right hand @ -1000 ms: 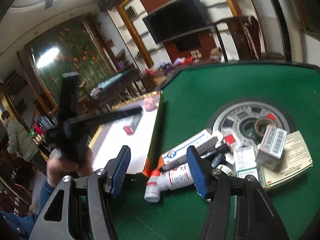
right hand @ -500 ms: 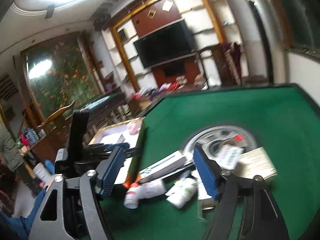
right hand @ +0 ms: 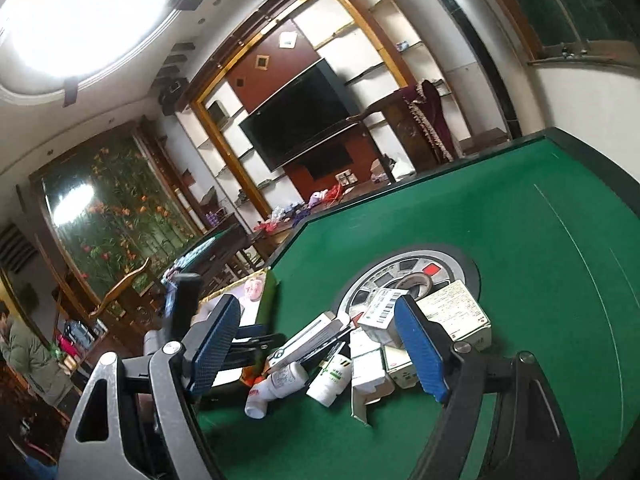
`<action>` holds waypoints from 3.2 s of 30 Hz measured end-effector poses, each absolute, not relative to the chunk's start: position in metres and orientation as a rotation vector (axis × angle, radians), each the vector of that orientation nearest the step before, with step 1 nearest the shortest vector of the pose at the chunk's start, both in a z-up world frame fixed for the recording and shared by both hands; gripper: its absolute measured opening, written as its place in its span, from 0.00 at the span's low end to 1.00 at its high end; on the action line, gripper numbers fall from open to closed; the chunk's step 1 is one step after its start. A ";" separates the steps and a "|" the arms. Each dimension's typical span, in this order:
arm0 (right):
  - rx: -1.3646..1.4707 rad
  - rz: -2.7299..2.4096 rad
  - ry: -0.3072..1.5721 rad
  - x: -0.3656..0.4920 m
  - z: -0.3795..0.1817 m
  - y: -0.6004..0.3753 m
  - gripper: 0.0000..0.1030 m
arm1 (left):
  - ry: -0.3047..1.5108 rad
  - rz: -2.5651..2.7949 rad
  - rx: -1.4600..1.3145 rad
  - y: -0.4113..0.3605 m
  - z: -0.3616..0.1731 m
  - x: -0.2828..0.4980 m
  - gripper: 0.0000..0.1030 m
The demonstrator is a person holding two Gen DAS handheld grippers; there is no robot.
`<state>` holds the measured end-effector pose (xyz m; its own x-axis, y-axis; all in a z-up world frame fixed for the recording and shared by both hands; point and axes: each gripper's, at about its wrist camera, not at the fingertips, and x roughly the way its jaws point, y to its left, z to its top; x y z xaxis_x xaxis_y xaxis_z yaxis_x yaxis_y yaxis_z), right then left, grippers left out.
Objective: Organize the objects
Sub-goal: 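Grasp the blue-and-white cream box with the left tool, then grasp the white printed leaflet with the right tool while the left tool holds the cream box, then lift the leaflet with the right tool while the left tool holds the cream box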
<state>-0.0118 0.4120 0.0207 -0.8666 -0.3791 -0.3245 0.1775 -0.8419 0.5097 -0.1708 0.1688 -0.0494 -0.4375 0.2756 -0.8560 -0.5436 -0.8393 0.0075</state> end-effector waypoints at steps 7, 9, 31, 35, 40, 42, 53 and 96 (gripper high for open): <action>0.649 -2.694 -0.734 -0.013 0.012 0.419 0.77 | 0.575 2.318 -1.349 0.191 -0.076 -0.182 0.47; 0.681 -2.735 -0.739 -0.016 0.009 0.423 0.77 | 0.491 2.336 -1.371 0.188 -0.079 -0.187 0.47; 1.208 -2.130 -0.967 -0.081 -0.050 0.464 0.91 | 0.370 2.327 -1.344 0.177 -0.080 -0.187 0.29; 1.143 -2.333 -0.498 -0.055 -0.017 0.438 0.91 | 0.371 2.324 -1.344 0.178 -0.080 -0.187 0.29; 1.130 -2.436 0.043 -0.052 -0.018 0.408 0.91 | 0.367 2.317 -1.344 0.178 -0.080 -0.187 0.29; 1.196 -2.354 0.140 -0.055 -0.033 0.398 0.91 | 0.366 2.315 -1.345 0.178 -0.081 -0.188 0.29; 1.251 -2.206 0.446 -0.071 -0.065 0.356 0.91 | 0.370 2.317 -1.339 0.177 -0.082 -0.187 0.29; 0.947 -2.551 -0.507 -0.055 -0.025 0.390 0.70 | 0.130 2.394 -1.178 0.147 -0.030 -0.177 0.28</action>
